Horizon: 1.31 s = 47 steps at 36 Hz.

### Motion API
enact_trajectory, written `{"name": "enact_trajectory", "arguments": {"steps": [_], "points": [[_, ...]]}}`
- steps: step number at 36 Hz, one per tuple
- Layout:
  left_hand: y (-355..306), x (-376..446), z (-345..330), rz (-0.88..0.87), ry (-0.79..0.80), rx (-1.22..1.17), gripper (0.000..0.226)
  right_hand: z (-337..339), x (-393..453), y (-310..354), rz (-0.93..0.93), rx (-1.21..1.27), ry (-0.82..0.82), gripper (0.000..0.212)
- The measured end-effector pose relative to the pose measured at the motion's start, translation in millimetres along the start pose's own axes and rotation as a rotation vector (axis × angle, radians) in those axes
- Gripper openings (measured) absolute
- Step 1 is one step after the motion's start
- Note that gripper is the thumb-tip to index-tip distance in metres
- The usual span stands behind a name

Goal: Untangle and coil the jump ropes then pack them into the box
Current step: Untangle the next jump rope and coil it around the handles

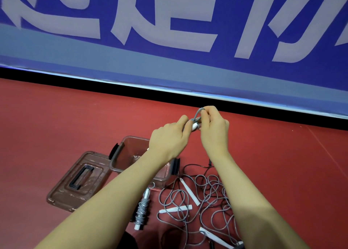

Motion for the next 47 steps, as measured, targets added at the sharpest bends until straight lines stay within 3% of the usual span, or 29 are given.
{"name": "enact_trajectory", "arguments": {"steps": [8,15,20,28,31,40,47], "points": [[-2,-3,-7,-0.030,0.022,0.008,0.018,4,-2,-1,-0.049,-0.074,-0.029,0.021],[0,-2,-4,-0.030,-0.035,0.017,0.018,1,2,-5,-0.118,0.062,-0.048,0.029],[5,-9,-15,-0.005,0.004,-0.051,0.023,-2,3,-15,-0.176,0.085,-0.018,0.020],[25,-14,-13,0.104,0.020,-0.257,0.028,-27,-9,-20,-0.250,0.235,0.205,0.022],[31,-16,-9,0.122,0.016,-0.297,0.029,-38,-18,-21,-0.303,0.301,0.277,0.013],[56,-21,-8,0.190,-0.012,-0.490,0.022,-82,-42,-19,-0.307,0.188,0.468,0.025],[111,-37,-12,0.264,-0.031,-0.485,0.014,-130,-69,-21,-0.332,0.217,0.632,0.027]]}}
Point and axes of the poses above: each hand's wrist, its own x-axis towards the middle knuckle, its own z-axis out of the back of the hand, y = z × x, the point moved 10 cm from there along x, towards the middle knuckle, and after that the axes turned 6 degrees about -x, right-handed, at the moved point
